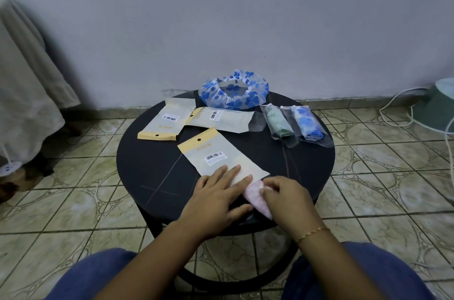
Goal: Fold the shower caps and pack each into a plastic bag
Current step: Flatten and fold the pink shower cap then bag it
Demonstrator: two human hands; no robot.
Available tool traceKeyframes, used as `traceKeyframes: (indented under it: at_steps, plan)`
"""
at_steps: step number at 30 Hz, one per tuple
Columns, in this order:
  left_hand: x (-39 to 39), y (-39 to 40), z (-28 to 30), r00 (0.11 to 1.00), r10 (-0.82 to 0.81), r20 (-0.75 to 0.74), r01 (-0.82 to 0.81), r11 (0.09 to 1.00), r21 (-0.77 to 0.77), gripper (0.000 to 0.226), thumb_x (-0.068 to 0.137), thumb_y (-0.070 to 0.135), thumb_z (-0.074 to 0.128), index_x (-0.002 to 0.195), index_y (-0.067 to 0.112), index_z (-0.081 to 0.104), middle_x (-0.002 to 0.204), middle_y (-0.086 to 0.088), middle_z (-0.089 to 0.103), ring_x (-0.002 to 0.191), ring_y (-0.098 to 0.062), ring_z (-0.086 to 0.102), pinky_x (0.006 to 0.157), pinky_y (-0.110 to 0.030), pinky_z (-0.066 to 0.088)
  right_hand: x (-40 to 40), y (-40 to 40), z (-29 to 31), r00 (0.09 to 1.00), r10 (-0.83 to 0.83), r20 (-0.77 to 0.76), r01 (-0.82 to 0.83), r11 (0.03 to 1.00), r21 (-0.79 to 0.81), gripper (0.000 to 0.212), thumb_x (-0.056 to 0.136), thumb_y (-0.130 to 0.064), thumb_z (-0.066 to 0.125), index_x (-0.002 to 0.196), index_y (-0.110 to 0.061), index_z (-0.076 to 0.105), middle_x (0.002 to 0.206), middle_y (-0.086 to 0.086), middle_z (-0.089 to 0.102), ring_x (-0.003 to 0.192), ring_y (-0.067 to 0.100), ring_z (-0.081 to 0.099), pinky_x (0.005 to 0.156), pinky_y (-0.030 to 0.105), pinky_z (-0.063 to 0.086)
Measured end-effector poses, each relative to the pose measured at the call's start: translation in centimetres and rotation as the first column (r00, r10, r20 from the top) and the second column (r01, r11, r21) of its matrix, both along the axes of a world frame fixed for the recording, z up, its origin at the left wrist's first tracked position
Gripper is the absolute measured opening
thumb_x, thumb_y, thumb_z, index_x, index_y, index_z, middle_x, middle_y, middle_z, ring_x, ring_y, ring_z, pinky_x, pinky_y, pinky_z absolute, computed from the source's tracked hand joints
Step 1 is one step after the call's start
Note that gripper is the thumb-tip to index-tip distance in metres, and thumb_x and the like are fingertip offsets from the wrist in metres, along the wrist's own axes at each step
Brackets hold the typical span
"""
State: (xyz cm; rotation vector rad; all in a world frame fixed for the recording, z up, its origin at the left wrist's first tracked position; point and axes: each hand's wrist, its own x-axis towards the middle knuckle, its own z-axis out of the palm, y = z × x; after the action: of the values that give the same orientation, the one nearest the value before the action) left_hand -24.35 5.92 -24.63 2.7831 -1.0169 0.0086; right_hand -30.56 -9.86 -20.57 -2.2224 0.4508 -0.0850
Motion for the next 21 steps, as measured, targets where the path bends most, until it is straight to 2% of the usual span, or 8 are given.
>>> traceKeyframes:
  at_steps: [4, 7, 9, 12, 14, 17, 19, 21]
  plan:
    - [0.1, 0.1, -0.3, 1.000, 0.004, 0.007, -0.004, 1.000, -0.010, 0.076, 0.072, 0.077, 0.002, 0.144, 0.054, 0.002, 0.158, 0.020, -0.005, 0.145, -0.008, -0.007, 0.110, -0.029, 0.003, 0.3, -0.1, -0.8, 0.996, -0.067, 0.053, 0.054, 0.975, 0.214, 0.020, 0.089, -0.019, 0.061, 0.108, -0.013, 0.067, 0.104, 0.002, 0.068, 0.093, 0.014, 0.062, 0.078, 0.024, 0.047]
    - [0.1, 0.1, -0.3, 1.000, 0.007, 0.008, -0.007, 1.000, -0.016, 0.077, 0.071, 0.077, 0.002, 0.144, 0.054, 0.000, 0.158, 0.019, -0.004, 0.145, -0.008, -0.006, 0.110, -0.030, 0.004, 0.1, -1.4, -0.6, 1.000, 0.026, -0.001, -0.022, 0.864, 0.503, 0.025, 0.087, -0.006, 0.058, 0.107, -0.016, 0.069, 0.097, -0.001, 0.072, 0.092, 0.013, 0.067, 0.085, 0.028, 0.052]
    - [0.1, 0.1, -0.3, 1.000, 0.007, 0.003, -0.007, 1.000, -0.029, 0.077, 0.071, 0.076, 0.003, 0.145, 0.053, 0.000, 0.158, 0.020, -0.004, 0.145, -0.008, -0.007, 0.110, -0.029, 0.004, -0.1, -2.0, -0.6, 0.996, 0.091, -0.015, -0.064, 0.797, 0.601, 0.034, 0.083, 0.004, 0.055, 0.106, -0.017, 0.069, 0.100, 0.000, 0.072, 0.098, 0.016, 0.067, 0.092, 0.036, 0.052]
    - [0.1, 0.1, -0.2, 1.000, 0.008, -0.003, -0.008, 0.998, -0.055, 0.078, 0.071, 0.077, 0.006, 0.145, 0.053, 0.002, 0.158, 0.020, -0.004, 0.145, -0.006, -0.007, 0.110, -0.029, 0.003, 0.2, -1.7, -0.8, 1.000, 0.015, 0.026, -0.026, 0.841, 0.540, 0.029, 0.081, 0.005, 0.061, 0.094, -0.020, 0.067, 0.097, 0.002, 0.071, 0.092, 0.019, 0.067, 0.089, 0.038, 0.053]
    - [0.1, 0.1, -0.2, 1.000, 0.005, 0.010, -0.005, 0.998, -0.068, 0.077, 0.072, 0.078, 0.008, 0.144, 0.054, 0.003, 0.158, 0.021, -0.004, 0.145, -0.006, -0.007, 0.109, -0.028, 0.003, 0.7, -0.8, -1.0, 0.994, -0.077, 0.074, 0.034, 0.886, 0.463, 0.021, 0.080, 0.001, 0.066, 0.091, -0.017, 0.064, 0.093, 0.003, 0.068, 0.086, 0.015, 0.065, 0.079, 0.027, 0.053]
    - [0.1, 0.2, -0.4, 1.000, 0.002, 0.020, -0.001, 0.997, -0.076, 0.075, 0.072, 0.077, 0.009, 0.143, 0.055, 0.003, 0.157, 0.022, -0.005, 0.145, -0.005, -0.008, 0.108, -0.027, 0.003, 1.5, 0.7, -1.9, 0.978, -0.128, 0.167, 0.061, 0.932, 0.358, 0.021, 0.081, -0.003, 0.068, 0.093, -0.017, 0.058, 0.089, -0.004, 0.062, 0.083, 0.010, 0.060, 0.065, 0.010, 0.043]
    - [0.1, 0.2, -0.4, 1.000, 0.002, 0.023, 0.000, 0.996, -0.086, 0.074, 0.072, 0.077, 0.009, 0.143, 0.056, 0.003, 0.157, 0.022, -0.006, 0.145, -0.005, -0.009, 0.108, -0.027, 0.003, 1.7, 1.4, -2.4, 0.965, -0.134, 0.225, 0.083, 0.972, 0.222, 0.020, 0.084, -0.009, 0.066, 0.094, -0.021, 0.054, 0.088, -0.009, 0.058, 0.081, 0.006, 0.056, 0.061, 0.006, 0.039]
    - [0.1, 0.2, -0.3, 1.000, 0.005, 0.030, -0.002, 0.995, -0.097, 0.074, 0.073, 0.076, 0.009, 0.144, 0.054, 0.004, 0.157, 0.022, -0.006, 0.144, -0.004, -0.008, 0.109, -0.028, 0.004, 1.7, 1.6, -2.8, 0.955, -0.126, 0.268, 0.106, 0.991, 0.085, 0.016, 0.086, -0.014, 0.064, 0.093, -0.024, 0.052, 0.092, -0.006, 0.052, 0.083, 0.009, 0.055, 0.064, 0.008, 0.038]
